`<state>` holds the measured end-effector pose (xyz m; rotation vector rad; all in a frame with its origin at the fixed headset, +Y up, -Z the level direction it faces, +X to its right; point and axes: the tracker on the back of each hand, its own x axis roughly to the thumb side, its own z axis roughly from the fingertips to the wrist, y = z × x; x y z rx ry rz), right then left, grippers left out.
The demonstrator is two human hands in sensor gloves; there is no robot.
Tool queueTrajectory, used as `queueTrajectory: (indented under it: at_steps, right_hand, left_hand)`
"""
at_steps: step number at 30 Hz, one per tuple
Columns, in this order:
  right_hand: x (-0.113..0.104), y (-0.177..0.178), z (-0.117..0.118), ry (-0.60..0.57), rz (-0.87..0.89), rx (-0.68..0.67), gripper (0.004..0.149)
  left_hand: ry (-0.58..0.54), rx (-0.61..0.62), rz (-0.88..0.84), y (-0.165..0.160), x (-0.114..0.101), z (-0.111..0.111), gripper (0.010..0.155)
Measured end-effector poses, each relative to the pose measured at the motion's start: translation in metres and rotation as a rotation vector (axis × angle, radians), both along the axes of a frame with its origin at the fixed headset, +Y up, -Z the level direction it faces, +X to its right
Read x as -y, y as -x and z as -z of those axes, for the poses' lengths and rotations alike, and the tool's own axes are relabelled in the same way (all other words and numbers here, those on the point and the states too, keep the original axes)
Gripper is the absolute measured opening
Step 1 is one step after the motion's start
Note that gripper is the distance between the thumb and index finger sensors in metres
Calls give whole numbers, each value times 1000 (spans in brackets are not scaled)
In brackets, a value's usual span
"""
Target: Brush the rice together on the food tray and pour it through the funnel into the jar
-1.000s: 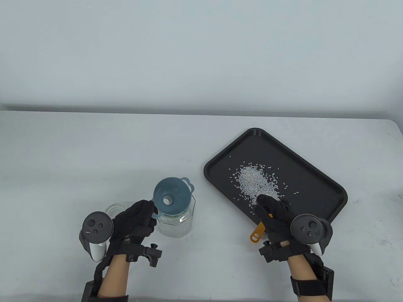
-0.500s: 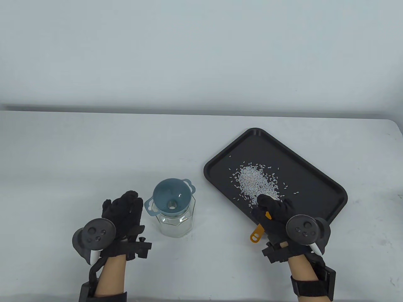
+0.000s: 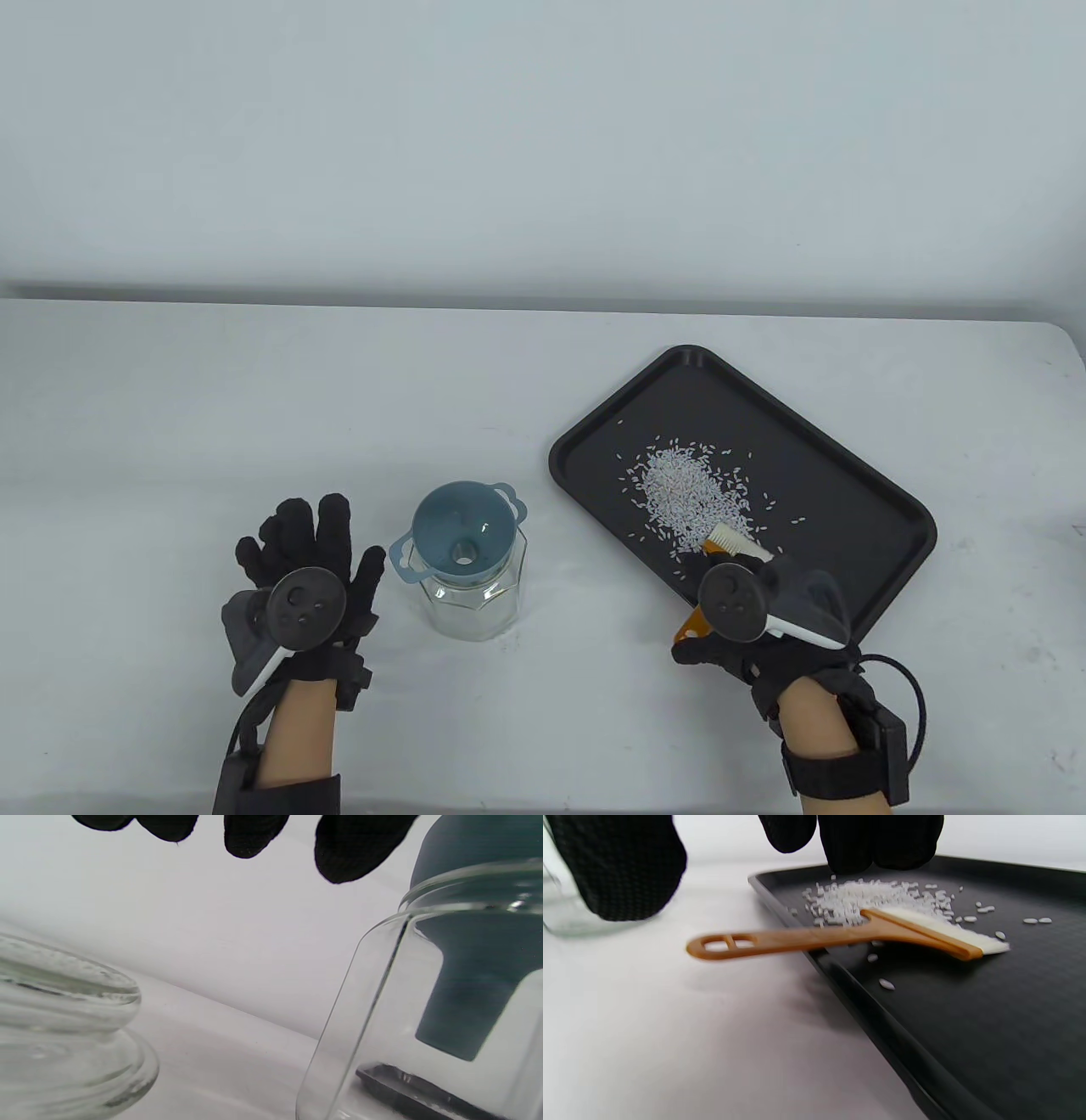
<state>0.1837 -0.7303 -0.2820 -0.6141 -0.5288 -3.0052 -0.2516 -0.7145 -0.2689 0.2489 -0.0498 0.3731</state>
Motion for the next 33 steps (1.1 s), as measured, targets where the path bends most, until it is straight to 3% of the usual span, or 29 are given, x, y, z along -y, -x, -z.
queueTrajectory:
  at_steps: [7,11,13,23,33]
  right_hand:
    - [26,21,2,39,-178,-62,96]
    - [30,30,3,-32,-226,-77,82]
    - [24,30,3,-90,-155,-77,66]
    - [-21,-6,-2,-342,104,19,48]
    - [-51,-50,-9,-597,255,205,49]
  left_hand:
    - [22,1,1,0,2,1,77]
    - [28,9,-4,-1,3,2,77]
    - [29,11,-10,0,3,2,77]
    - [40,26,-30,-2,4,3,77]
    - [44,32,-45,-2,4,3,77]
